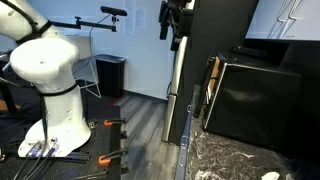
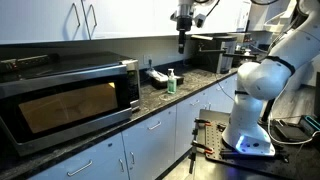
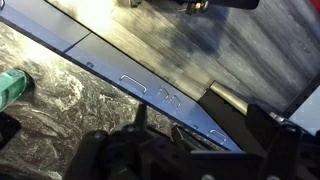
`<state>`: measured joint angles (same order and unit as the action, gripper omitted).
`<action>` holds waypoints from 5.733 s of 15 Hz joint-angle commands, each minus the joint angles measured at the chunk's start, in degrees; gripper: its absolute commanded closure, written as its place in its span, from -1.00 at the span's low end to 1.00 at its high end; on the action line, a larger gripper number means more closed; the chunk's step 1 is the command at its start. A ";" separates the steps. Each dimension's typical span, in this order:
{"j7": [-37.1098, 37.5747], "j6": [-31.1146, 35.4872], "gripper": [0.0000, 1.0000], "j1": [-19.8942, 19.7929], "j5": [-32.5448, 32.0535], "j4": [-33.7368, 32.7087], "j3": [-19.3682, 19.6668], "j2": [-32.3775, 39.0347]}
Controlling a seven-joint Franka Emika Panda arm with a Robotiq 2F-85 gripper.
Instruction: Open the door of the microwave
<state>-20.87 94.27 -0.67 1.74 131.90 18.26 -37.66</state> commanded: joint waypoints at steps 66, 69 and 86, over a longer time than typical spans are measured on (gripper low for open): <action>-35.06 -8.77 -1.00 3.65 -5.49 -51.87 -23.08 52.52; -36.24 -8.79 -1.00 2.69 -4.97 -54.67 -23.21 56.26; -36.12 -21.54 -1.00 3.45 -2.11 -68.53 -25.41 66.88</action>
<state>-58.46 76.26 2.17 -0.09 66.92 -7.14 26.98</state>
